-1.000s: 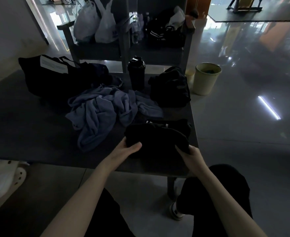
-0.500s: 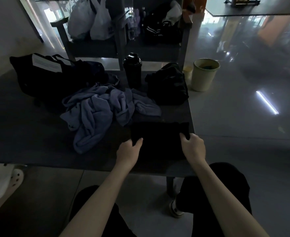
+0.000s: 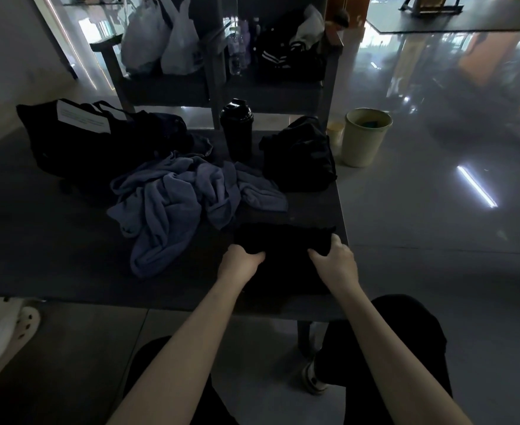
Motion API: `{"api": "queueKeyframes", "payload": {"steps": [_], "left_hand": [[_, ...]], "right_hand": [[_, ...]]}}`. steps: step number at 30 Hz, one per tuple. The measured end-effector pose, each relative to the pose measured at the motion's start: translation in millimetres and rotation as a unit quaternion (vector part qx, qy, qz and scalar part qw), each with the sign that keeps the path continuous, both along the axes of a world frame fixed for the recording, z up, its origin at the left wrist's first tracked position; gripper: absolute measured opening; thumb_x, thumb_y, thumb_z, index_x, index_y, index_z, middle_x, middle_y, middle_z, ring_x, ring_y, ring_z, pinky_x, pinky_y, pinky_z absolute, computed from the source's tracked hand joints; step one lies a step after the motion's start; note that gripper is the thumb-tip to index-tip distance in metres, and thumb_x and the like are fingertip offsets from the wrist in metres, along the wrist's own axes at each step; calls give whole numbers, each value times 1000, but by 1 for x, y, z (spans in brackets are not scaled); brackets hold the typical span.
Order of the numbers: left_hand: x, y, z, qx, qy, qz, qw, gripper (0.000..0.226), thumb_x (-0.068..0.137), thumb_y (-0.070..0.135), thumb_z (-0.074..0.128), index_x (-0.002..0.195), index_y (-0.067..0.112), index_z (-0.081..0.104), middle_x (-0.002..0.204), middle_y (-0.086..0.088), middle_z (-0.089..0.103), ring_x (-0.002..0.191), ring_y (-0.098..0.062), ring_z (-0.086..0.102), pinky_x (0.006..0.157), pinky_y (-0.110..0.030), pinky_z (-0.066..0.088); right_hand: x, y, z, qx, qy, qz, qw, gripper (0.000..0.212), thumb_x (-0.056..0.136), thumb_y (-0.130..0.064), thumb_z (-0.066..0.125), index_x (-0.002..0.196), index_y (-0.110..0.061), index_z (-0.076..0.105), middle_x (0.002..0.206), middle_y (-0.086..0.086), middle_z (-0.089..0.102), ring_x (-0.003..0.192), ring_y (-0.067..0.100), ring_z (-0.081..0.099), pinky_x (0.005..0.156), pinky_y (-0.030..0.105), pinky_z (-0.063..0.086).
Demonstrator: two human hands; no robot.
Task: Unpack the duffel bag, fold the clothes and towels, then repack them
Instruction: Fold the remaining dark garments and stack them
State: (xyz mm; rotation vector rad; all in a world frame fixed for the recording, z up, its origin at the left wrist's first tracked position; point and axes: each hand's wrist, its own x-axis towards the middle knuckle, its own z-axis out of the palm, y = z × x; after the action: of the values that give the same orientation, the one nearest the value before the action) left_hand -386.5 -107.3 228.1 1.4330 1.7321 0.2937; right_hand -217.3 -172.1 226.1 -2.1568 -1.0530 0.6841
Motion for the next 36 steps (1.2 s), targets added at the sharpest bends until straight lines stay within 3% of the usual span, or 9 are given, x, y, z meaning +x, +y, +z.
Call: {"api": "queueKeyframes", "payload": {"steps": [4,6,11,15,17,25,28,33,36], "left_hand": [[0,-1,5,-7,24,-32,999,34,87,35,63,107,8,58,85,-3,58,87,-24,61,80,-33,52],[-1,-1,7,-13,-11,-26,1000,37,85,33,65,114,11,56,96,-6,62,92,-24,62,84,-34,53],[-4,-8,5,45,-162,8,986,56,85,17,65,137,18,43,122,-5,59,104,-22,57,87,-31,46],[-10,-1,19,89,-234,-15,968,50,86,5,63,130,22,47,109,6,58,104,-14,54,84,-23,41],[-11,9,28,98,-242,-42,964,43,86,1,63,120,23,49,100,9,59,101,-14,56,74,-16,42],[7,67,71,126,-232,-105,959,33,87,13,67,117,14,53,98,2,64,90,-13,61,71,-15,47],[22,98,95,136,-194,-163,958,36,86,11,67,119,14,52,104,-1,63,97,-15,62,78,-21,48],[58,150,122,183,-100,-236,949,47,84,13,68,127,15,50,109,-4,62,102,-18,60,92,-32,49],[83,186,129,230,-60,-256,937,46,81,16,69,123,17,52,107,-4,62,100,-19,61,90,-34,51]], "right_hand": [[0,-4,0,29,101,0,994,49,88,-19,60,135,-18,43,104,2,59,81,14,52,59,17,39],[-2,-8,0,57,106,1,993,48,90,-17,60,135,-18,42,105,2,60,80,11,52,56,11,37],[-6,-9,3,155,120,-4,981,48,88,-12,63,132,-16,45,103,-1,61,93,11,56,77,19,39],[3,-7,7,213,266,-49,939,57,81,-8,70,131,-19,45,106,2,63,95,17,63,76,26,50],[11,-4,12,228,341,-48,911,54,81,-9,71,127,-21,46,105,4,64,91,18,66,71,29,55],[32,25,35,204,408,-57,888,20,81,-5,68,101,-7,63,89,11,69,75,20,68,64,29,54],[40,37,41,201,429,-74,877,23,83,-10,66,104,-1,62,83,10,68,69,19,67,59,26,51],[55,69,45,207,469,-73,855,27,83,-19,67,106,-5,64,93,12,70,86,26,68,70,34,51],[64,97,46,224,471,-62,851,21,85,-15,65,103,-7,63,88,9,70,78,21,69,62,30,52]]}}
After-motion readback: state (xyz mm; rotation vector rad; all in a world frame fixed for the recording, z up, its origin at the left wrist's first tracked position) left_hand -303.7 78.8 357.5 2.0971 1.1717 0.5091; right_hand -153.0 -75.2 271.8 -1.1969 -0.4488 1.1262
